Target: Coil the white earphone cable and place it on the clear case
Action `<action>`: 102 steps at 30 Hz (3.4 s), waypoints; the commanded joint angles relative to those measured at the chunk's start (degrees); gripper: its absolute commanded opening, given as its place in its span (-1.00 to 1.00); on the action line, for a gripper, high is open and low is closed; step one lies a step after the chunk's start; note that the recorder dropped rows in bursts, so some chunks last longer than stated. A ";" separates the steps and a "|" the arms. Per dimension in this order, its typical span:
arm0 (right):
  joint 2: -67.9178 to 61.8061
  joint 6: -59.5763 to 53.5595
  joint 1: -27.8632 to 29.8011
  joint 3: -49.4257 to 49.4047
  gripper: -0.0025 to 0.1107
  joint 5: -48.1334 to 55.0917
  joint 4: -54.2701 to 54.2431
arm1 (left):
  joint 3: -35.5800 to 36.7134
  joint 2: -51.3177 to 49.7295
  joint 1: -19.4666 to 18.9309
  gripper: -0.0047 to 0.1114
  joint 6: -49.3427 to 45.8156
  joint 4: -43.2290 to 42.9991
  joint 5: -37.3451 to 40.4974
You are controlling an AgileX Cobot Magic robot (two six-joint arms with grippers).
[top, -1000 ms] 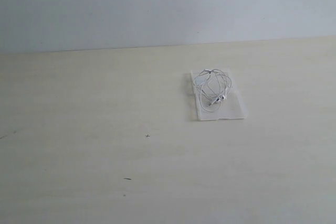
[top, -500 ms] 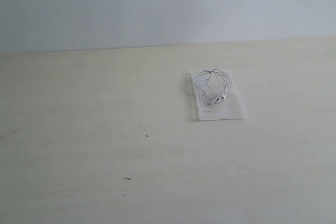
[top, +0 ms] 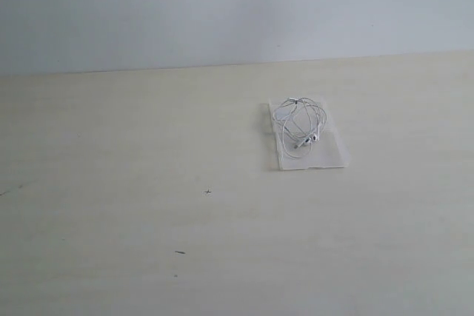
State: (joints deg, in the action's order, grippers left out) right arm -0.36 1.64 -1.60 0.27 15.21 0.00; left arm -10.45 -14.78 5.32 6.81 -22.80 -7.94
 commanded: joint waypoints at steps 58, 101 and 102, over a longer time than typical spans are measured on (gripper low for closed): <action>0.36 -0.05 0.26 -0.27 -0.95 -0.32 0.00 | 10.45 14.78 -7.48 -0.92 -8.17 30.03 28.64; 0.36 -0.05 0.26 -0.27 -0.95 -0.32 0.00 | 10.45 14.78 -8.83 -0.92 -8.17 30.03 28.65; 0.36 -0.05 0.26 -0.27 -0.95 -0.32 0.00 | 10.45 14.78 -8.83 -0.92 -8.17 30.03 28.65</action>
State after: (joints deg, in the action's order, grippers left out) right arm -0.36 1.64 -1.60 0.27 15.21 0.00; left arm -0.17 -0.40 -3.42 -1.54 7.33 20.94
